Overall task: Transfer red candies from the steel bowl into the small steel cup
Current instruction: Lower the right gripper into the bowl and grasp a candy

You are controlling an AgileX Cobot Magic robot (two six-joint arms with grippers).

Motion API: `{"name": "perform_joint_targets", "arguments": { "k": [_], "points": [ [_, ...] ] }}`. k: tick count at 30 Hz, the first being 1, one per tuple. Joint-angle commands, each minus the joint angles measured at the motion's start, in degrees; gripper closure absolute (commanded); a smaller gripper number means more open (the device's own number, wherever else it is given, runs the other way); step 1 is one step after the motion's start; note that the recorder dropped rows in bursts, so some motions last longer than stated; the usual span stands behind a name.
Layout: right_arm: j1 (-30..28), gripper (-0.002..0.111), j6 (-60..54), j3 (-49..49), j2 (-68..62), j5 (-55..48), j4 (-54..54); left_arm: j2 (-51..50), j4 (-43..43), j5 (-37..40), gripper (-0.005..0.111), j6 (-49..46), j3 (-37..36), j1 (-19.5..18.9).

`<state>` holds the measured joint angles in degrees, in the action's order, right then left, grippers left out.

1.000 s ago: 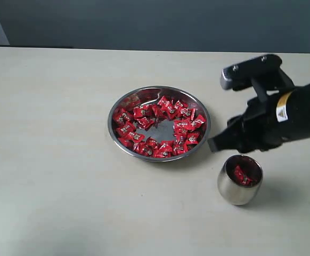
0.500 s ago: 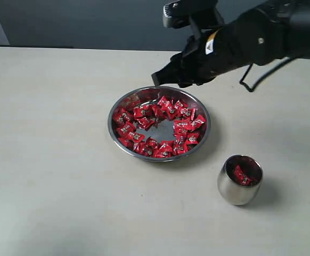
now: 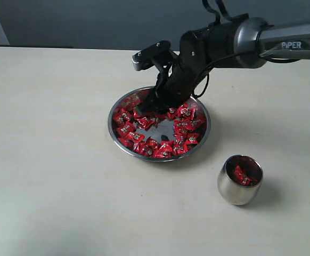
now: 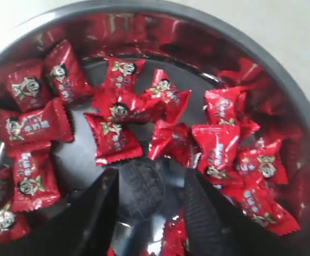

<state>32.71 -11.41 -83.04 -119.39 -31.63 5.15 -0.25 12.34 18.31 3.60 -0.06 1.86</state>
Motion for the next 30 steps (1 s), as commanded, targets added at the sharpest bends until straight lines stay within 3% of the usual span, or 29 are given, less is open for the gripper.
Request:
{"name": "perform_joint_targets", "arguments": {
  "k": [1,17,19,21,25,30],
  "points": [
    [-0.05,0.055,-4.02,-2.69,-1.91,0.15,2.87,0.25,-0.06,-0.39,0.106,0.31,0.06,0.02],
    [-0.05,0.06,-4.02,-7.07,-7.24,-3.03,2.27,0.25,0.05,-0.39,0.106,0.31,0.06,0.02],
    [-0.05,0.081,-4.02,-7.07,-7.4,-2.91,2.12,0.25,0.05,-0.39,0.106,0.31,0.06,0.02],
    [-0.05,0.093,-4.02,-7.07,-7.97,-2.91,1.34,0.25,0.05,-0.39,0.106,0.31,0.06,0.02],
    [-0.05,0.095,-3.18,-7.07,-8.38,-2.91,1.19,0.25,0.05,-0.39,0.106,0.31,0.06,0.02],
    [-0.05,0.109,-2.75,-7.07,-6.66,-2.18,1.19,0.25,0.05,-0.39,0.106,0.31,0.06,0.02]
  ]
}}
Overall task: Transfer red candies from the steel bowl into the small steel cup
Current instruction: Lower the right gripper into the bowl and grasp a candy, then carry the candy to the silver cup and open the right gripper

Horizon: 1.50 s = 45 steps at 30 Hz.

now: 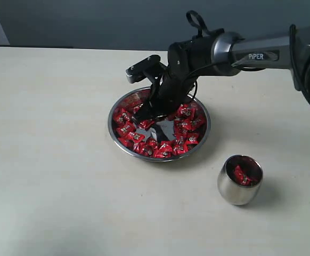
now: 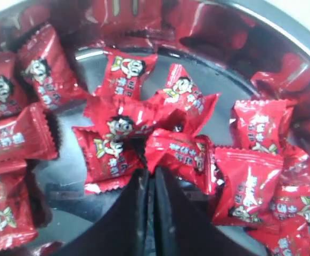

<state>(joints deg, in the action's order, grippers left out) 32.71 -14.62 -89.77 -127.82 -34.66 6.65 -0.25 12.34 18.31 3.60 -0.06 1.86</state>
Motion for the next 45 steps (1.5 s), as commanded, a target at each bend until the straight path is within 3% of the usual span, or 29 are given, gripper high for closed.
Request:
{"name": "perform_joint_targets", "arguments": {
  "k": [1,7,14,26,35,45],
  "points": [
    [-0.05,0.109,0.45,-0.34,2.32,1.16,-0.31,0.25,0.05,-0.39,0.106,0.31,0.06,0.02],
    [-0.05,0.109,0.72,-0.34,6.6,1.71,-0.08,0.25,0.05,-0.39,0.106,0.31,0.06,0.02],
    [0.05,0.109,0.72,1.28,13.86,-9.62,1.49,0.25,0.05,-0.39,0.106,0.31,0.06,0.02],
    [0.05,0.109,1.66,30.55,46.76,-3.67,5.44,0.25,0.05,-0.39,0.106,0.31,0.06,0.02],
    [-0.07,0.109,10.09,47.61,72.0,-7.86,5.04,0.25,0.05,-0.39,0.106,0.31,0.06,0.02],
    [-0.07,0.109,18.32,57.72,76.53,-8.24,-0.16,0.25,0.05,-0.39,0.106,0.31,0.06,0.02]
  ]
}}
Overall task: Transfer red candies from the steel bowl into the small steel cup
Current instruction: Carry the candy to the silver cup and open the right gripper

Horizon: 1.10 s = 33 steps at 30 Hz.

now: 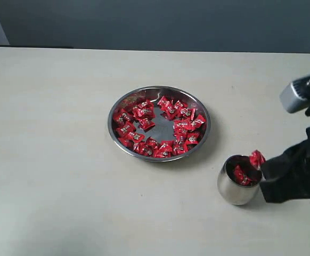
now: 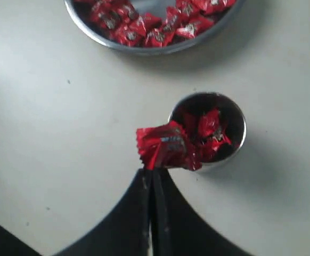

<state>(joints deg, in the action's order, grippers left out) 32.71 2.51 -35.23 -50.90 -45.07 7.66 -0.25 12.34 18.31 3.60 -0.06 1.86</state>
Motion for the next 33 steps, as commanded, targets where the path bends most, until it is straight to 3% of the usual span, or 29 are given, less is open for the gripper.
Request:
{"name": "perform_joint_targets", "arguments": {
  "k": [1,9,18,20,25,33],
  "points": [
    [-0.07,0.109,1.2,4.07,-0.76,3.75,-1.63,0.25,0.05,-0.39,0.106,0.31,0.06,0.02],
    [-0.07,0.109,2.4,6.02,-5.82,13.76,-3.34,0.25,0.05,-0.39,0.106,0.31,0.06,0.02],
    [-0.07,0.108,2.66,6.02,-13.09,15.88,-3.69,0.25,0.05,-0.39,0.106,0.31,0.06,0.02],
    [-0.07,0.102,2.75,6.02,-13.38,16.65,-3.69,0.25,0.05,-0.39,0.106,0.31,0.06,0.02],
    [-0.07,0.071,3.78,6.02,-13.38,18.22,-6.1,0.25,0.05,-0.39,0.106,0.31,0.06,0.02],
    [-0.07,0.07,4.03,2.71,-13.65,27.75,-5.55,0.25,0.05,-0.39,0.106,0.31,0.06,0.02]
  ]
}}
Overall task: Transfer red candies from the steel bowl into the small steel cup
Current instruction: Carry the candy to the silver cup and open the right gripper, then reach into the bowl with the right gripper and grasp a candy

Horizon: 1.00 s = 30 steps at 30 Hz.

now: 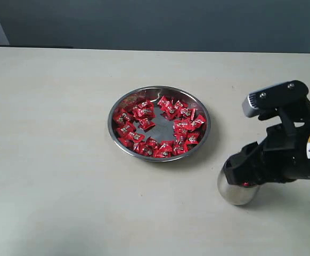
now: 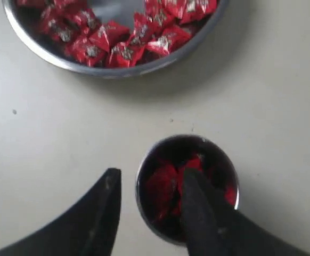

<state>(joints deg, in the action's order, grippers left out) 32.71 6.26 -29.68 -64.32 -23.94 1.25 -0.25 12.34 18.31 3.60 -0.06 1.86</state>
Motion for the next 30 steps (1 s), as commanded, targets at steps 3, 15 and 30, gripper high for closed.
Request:
{"name": "perform_joint_targets", "arguments": {
  "k": [3,15,30],
  "points": [
    [-0.07,0.07,0.18,-7.2,-2.23,9.52,1.02,0.25,0.05,-0.39,0.106,0.31,0.06,0.02],
    [0.03,0.07,-4.56,-30.36,-26.87,6.63,0.85,0.25,0.05,-0.39,0.106,0.31,0.06,0.02],
    [1.71,0.07,-15.72,-55.39,-55.71,-10.39,9.69,0.25,0.05,-0.39,0.106,0.31,0.06,0.02]
  ]
}}
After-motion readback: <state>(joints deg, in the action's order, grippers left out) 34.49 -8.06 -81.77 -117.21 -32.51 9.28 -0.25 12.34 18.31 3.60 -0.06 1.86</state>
